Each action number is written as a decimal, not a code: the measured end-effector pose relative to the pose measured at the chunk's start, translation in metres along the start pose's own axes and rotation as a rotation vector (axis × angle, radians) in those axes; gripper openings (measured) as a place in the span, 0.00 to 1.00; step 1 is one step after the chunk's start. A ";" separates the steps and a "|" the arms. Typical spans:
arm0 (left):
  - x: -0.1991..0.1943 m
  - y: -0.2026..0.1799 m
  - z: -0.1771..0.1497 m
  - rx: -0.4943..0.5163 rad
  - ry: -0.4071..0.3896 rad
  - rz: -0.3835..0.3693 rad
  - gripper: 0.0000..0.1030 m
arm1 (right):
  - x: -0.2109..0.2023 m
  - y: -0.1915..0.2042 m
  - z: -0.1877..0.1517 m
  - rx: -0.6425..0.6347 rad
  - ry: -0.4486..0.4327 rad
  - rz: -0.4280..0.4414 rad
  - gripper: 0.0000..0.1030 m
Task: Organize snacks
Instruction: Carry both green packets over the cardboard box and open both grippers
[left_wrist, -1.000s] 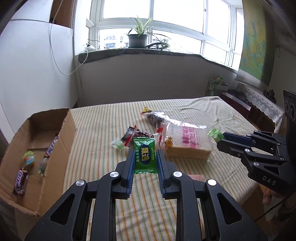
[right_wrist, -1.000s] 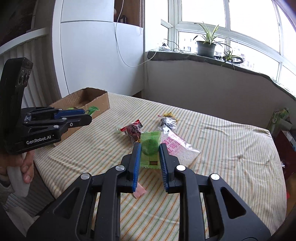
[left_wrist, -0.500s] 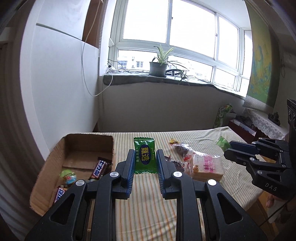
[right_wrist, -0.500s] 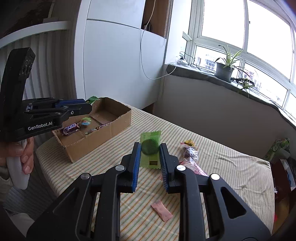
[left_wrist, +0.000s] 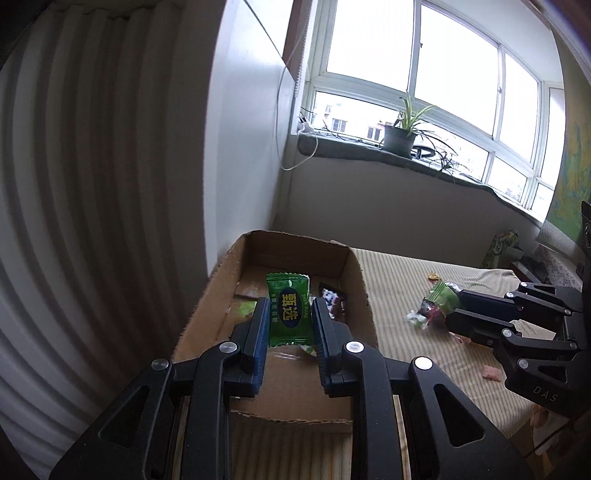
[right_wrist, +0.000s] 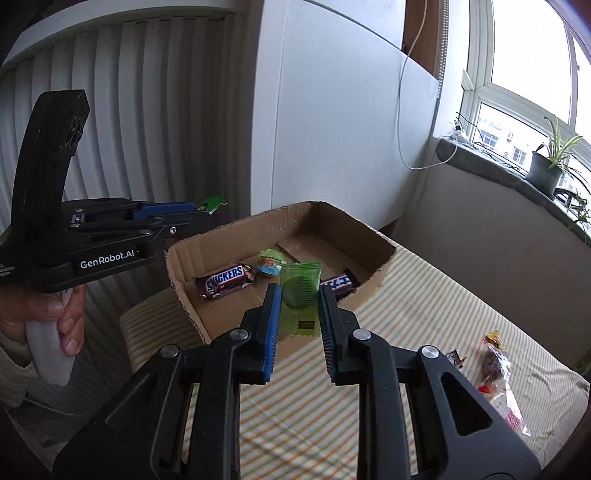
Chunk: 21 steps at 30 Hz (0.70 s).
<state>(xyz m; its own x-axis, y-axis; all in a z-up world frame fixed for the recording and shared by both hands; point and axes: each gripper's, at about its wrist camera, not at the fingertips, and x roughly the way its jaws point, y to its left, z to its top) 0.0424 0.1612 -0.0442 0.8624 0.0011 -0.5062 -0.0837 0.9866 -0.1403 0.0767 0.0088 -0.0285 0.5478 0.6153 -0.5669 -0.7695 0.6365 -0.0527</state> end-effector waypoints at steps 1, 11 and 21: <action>-0.001 0.006 0.000 -0.008 0.000 0.012 0.20 | 0.005 0.005 0.004 -0.008 -0.003 0.012 0.21; 0.007 0.031 0.008 -0.022 -0.002 0.038 0.20 | 0.037 0.018 0.020 -0.029 0.002 0.062 0.21; 0.028 0.032 0.003 -0.014 0.046 0.044 0.44 | 0.059 0.022 0.009 -0.048 0.048 0.065 0.63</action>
<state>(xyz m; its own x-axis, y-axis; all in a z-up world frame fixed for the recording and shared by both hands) 0.0655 0.1937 -0.0601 0.8341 0.0369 -0.5504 -0.1284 0.9833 -0.1287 0.0952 0.0633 -0.0559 0.4810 0.6308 -0.6088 -0.8182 0.5725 -0.0532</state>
